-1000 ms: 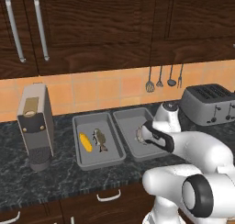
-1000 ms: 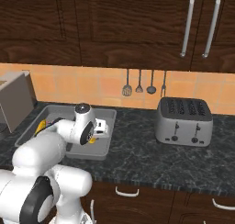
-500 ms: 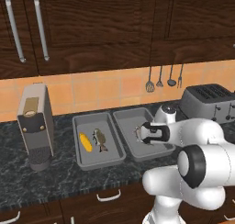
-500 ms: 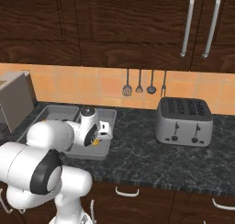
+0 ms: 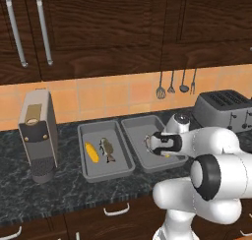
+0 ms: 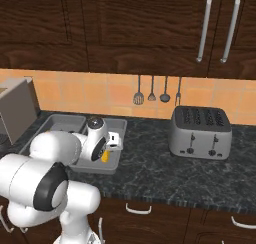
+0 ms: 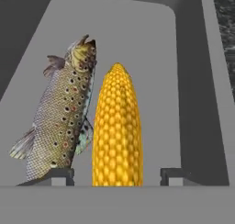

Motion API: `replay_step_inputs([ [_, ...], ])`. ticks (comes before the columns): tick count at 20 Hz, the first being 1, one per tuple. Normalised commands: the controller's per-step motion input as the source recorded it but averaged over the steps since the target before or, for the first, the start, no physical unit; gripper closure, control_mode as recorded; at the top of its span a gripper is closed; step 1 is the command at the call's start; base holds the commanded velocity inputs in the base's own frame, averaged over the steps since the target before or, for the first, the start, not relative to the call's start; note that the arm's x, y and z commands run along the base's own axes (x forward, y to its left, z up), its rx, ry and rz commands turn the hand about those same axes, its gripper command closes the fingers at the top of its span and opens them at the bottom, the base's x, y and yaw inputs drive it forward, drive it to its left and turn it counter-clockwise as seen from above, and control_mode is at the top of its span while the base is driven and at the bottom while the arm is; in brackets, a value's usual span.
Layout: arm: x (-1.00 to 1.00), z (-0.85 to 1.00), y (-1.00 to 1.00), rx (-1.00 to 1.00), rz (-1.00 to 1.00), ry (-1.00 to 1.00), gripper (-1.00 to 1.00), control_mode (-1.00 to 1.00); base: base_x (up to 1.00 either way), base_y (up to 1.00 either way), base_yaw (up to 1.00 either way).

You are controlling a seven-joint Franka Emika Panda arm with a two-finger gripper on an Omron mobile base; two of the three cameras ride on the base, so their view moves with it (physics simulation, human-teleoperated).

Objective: Place one corn and one fish in each tupperware on the nearby counter, to pack two identical lunches.

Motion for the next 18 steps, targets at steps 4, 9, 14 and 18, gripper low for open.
replay_step_inputs([
  [4,-0.39,0.5,0.11,0.0,0.0,-0.21,-1.0,-1.0,0.0,0.0,0.0],
  [9,-0.65,0.85,0.12,0.0,0.0,-0.2,-1.0,-1.0,0.0,0.0,0.0],
  [14,-0.67,0.83,0.02,0.0,0.0,-0.26,-1.0,-1.0,0.0,0.0,0.0],
  [18,-0.77,0.8,0.0,0.0,0.0,-0.32,-1.0,-1.0,0.0,0.0,0.0],
])
